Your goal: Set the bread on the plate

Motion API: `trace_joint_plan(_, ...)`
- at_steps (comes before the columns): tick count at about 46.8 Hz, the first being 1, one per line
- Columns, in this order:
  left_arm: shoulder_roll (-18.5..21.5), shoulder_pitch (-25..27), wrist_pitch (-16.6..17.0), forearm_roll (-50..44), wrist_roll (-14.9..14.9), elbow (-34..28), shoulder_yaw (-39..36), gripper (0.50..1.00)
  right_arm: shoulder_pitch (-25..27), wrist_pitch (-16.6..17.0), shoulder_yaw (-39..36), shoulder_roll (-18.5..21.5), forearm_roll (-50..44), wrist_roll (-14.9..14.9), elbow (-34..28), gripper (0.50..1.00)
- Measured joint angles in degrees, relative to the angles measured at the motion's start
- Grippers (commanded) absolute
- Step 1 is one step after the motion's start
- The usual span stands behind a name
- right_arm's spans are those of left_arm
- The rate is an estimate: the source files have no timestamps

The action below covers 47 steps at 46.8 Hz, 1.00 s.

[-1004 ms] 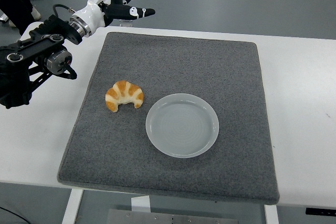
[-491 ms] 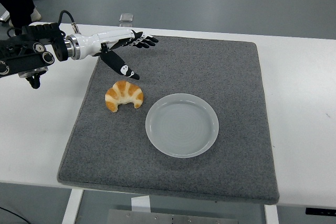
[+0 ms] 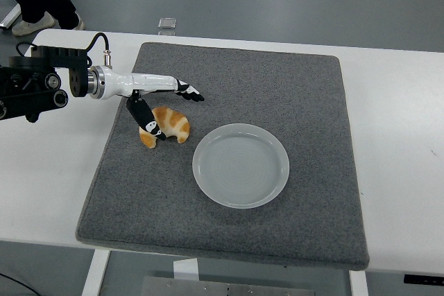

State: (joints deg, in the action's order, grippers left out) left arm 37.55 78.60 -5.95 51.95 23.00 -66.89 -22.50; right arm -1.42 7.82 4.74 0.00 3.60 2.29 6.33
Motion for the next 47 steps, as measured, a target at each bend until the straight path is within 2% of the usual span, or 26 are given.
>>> trace_joint_plan(13, -0.69, -0.69, 1.78, 2.17, -1.12, 1.6, -0.62, 0.994, 0.02, 0.0, 0.0, 0.0, 0.0, 0.0, 0.0, 0.954)
trace_joint_plan(33, -2.33, -0.9, 1.83, 3.35, -1.15, 3.06, -0.88, 0.99, 0.02, 0.0, 0.0, 0.0, 0.0, 0.0, 0.0, 0.952)
trace_joint_plan(47, -3.01, -2.2, 1.87, 4.63, -1.13, 3.18, -0.94, 0.958, 0.02, 0.0, 0.0, 0.0, 0.0, -0.01, 0.0, 0.952)
